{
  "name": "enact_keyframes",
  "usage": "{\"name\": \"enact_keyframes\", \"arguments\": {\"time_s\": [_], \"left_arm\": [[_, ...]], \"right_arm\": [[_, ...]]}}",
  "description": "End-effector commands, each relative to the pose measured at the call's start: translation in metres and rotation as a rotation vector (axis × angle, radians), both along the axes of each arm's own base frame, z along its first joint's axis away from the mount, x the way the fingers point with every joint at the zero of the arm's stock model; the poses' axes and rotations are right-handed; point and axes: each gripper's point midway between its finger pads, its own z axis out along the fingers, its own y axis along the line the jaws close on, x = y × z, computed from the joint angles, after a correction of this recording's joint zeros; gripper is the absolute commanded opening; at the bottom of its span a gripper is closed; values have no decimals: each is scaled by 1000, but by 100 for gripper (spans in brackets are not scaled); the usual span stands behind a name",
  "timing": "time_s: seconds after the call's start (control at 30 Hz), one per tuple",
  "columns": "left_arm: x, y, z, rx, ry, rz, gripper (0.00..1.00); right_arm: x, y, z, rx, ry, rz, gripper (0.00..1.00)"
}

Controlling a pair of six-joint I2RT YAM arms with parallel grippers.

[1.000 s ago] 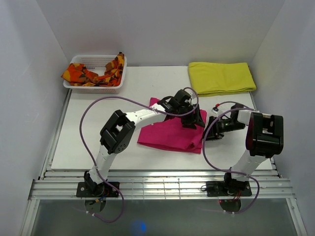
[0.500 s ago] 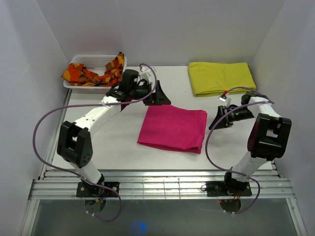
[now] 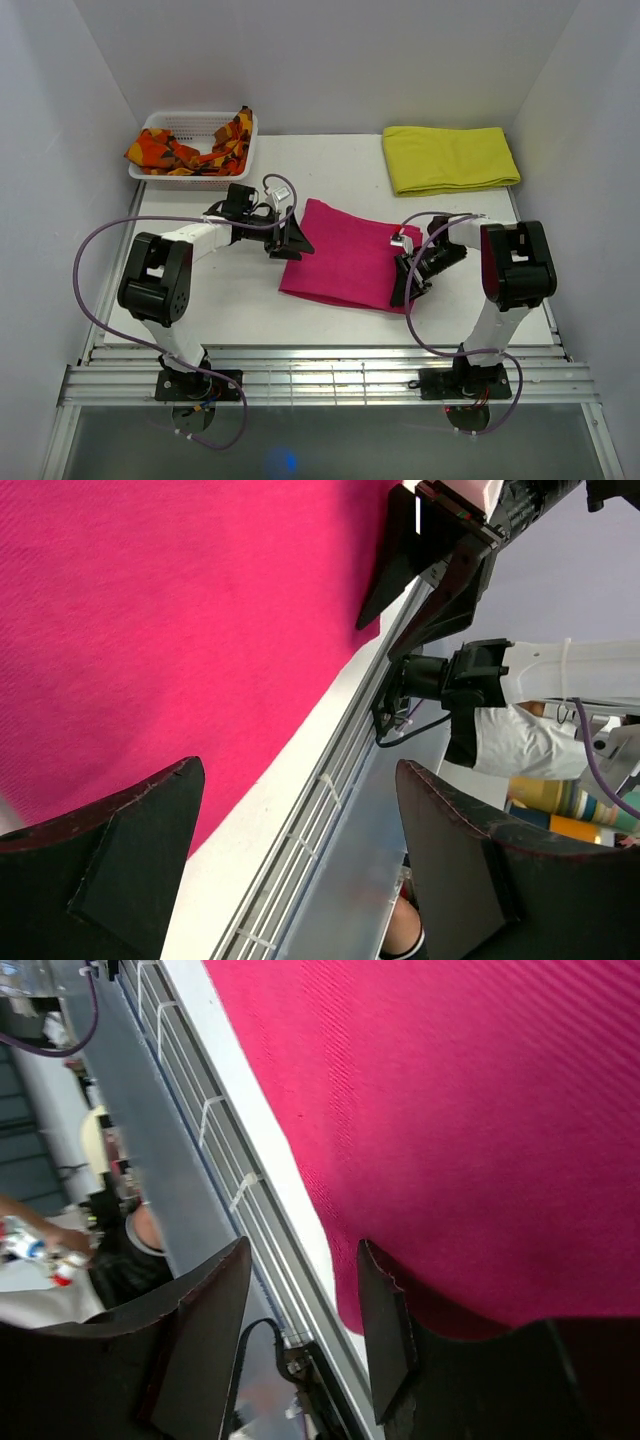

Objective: Fold and stack the trousers
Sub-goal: Fold the trousers, then neatly place the folded trousers to the corner

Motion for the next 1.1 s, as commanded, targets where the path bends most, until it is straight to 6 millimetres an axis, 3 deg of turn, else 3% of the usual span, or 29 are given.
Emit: {"name": "enact_keyframes", "arguments": {"time_s": [0.0,0.1,0.13,0.23,0.27,0.33,0.37,0.4,0.43,0.5,0.53,0.6,0.63,0.7,0.8,0.83,0.9,0.93,0.97,1.0,1.07], "left_arm": [[5,3,-3,-26,-23,0,87],[6,5,-7,-17,-22,5,86],[6,5,-4,-19,-36,3,86],[11,2,27,-45,-173,-15,86],[13,-1,32,-16,-267,-36,87],[21,-8,68,18,-486,-66,89],[12,-18,72,45,-552,-114,90],[20,-18,72,120,-705,-139,91],[11,-28,81,141,-804,-185,92],[18,-30,77,257,-997,-232,96],[6,-39,74,278,-1059,-275,97],[13,-47,78,332,-1194,-256,97],[11,-49,68,352,-1231,-279,97],[3,-72,67,332,-1330,-296,96],[-17,-105,44,329,-1458,-357,94],[-35,-120,37,307,-1495,-417,91],[-44,-138,22,307,-1540,-458,89],[-55,-149,15,319,-1570,-484,88],[-54,-160,18,334,-1623,-495,86],[-53,-166,-1,376,-1613,-518,84],[-48,-176,-7,425,-1606,-497,82]], "right_arm": [[14,-15,-28,-105,-1,-26,52],[47,-18,-18,-150,-96,-46,52],[70,-20,-5,-173,-179,-54,53],[90,-25,25,-205,-279,-60,55],[98,-26,39,-206,-318,-67,58],[103,-29,66,-210,-412,-87,61],[106,-33,75,-217,-449,-102,63],[113,-36,84,-228,-508,-123,65],[117,-42,102,-247,-587,-157,68],[134,-56,126,-258,-714,-228,83],[137,-62,148,-262,-788,-291,94],[148,-75,156,-302,-850,-416,90],[160,-84,171,-329,-922,-499,90],[165,-93,174,-307,-861,-638,90],[159,-73,164,-206,-703,-604,93],[156,-69,150,-184,-625,-585,91],[144,-80,128,-200,-497,-618,90],[134,-84,107,-204,-417,-635,90],[132,-97,98,-201,-382,-682,90],[128,-101,90,-185,-338,-714,90],[116,-108,72,-167,-263,-755,90]]}}
